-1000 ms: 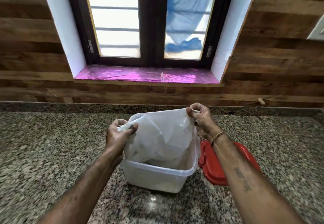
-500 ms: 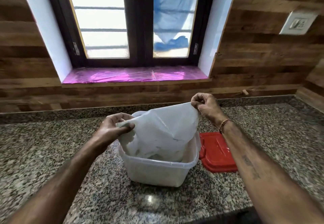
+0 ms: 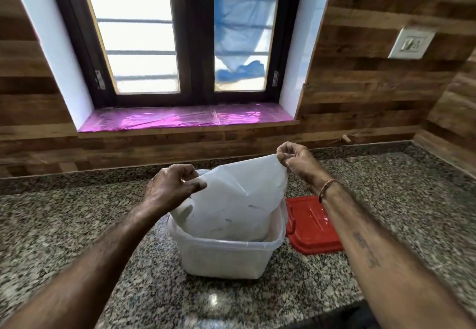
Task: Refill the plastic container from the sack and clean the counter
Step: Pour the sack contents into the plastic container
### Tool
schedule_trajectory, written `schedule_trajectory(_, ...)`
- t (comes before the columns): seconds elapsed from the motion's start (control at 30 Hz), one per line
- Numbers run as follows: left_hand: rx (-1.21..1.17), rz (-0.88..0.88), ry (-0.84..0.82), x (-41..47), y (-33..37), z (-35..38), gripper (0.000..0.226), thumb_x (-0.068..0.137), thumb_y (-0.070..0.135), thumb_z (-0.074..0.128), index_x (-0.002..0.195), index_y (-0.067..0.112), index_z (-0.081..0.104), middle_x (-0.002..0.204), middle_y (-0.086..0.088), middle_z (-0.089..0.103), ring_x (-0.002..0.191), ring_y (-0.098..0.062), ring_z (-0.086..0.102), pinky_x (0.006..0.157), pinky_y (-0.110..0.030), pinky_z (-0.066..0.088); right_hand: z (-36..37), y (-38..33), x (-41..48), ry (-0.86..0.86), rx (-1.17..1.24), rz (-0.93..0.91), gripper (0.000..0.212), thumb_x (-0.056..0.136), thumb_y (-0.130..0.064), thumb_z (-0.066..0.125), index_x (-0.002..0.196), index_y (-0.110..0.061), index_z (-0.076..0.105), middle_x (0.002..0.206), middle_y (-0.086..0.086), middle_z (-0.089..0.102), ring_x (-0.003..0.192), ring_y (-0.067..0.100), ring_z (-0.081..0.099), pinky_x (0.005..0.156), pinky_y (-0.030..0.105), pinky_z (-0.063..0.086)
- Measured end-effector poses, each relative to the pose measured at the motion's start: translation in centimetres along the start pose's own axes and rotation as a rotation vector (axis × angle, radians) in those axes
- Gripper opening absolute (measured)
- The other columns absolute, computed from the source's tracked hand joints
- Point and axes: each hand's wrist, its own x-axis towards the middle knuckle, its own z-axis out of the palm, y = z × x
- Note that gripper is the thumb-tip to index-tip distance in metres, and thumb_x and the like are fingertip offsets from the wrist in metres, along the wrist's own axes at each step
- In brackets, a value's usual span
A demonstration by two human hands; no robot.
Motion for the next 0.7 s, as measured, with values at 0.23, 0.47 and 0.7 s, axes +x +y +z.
schedule_trajectory(0.23, 0.060, 0.036, 0.118, 0.6, 0.8, 0.2, 0.029, 0.085, 0.048, 0.073, 0.070, 0.024, 0.067, 0.065, 0.011, 0.067, 0.074, -0.014, 0.065, 0.069, -0.031, 0.049, -1.8, -0.2, -0.2, 0.127, -0.424, -0.065, 0.016, 0.082, -0.015, 0.065, 0.072, -0.028, 0.064, 0.073, -0.012, 0.054, 0.068, 0.012, 0.050, 0.065, 0.029, 0.044)
schedule_trajectory(0.47, 0.186, 0.153, 0.088, 1.0, 1.7, 0.1, 0.023, 0.087, 0.055, 0.067, 0.086, 0.032, 0.068, 0.077, 0.016, 0.068, 0.084, -0.017, 0.066, 0.067, -0.030, 0.043, -1.6, -2.0, -0.8, 0.119, -0.592, -0.079, 0.014, 0.077, -0.023, 0.067, 0.073, -0.036, 0.065, 0.093, -0.014, 0.063, 0.097, 0.016, 0.058, 0.086, 0.042, 0.049)
schedule_trajectory(0.7, 0.087, 0.366, 0.127, 1.8, 9.8, 4.4, 0.028, 0.086, 0.054, 0.069, 0.097, 0.028, 0.069, 0.098, 0.009, 0.069, 0.098, -0.021, 0.065, 0.072, -0.032, 0.038, 1.0, -5.0, -0.9, -0.083, -0.264, -0.141, 0.018, 0.088, -0.006, 0.065, 0.076, -0.019, 0.067, 0.070, -0.012, 0.061, 0.064, 0.001, 0.053, 0.061, 0.022, 0.044)
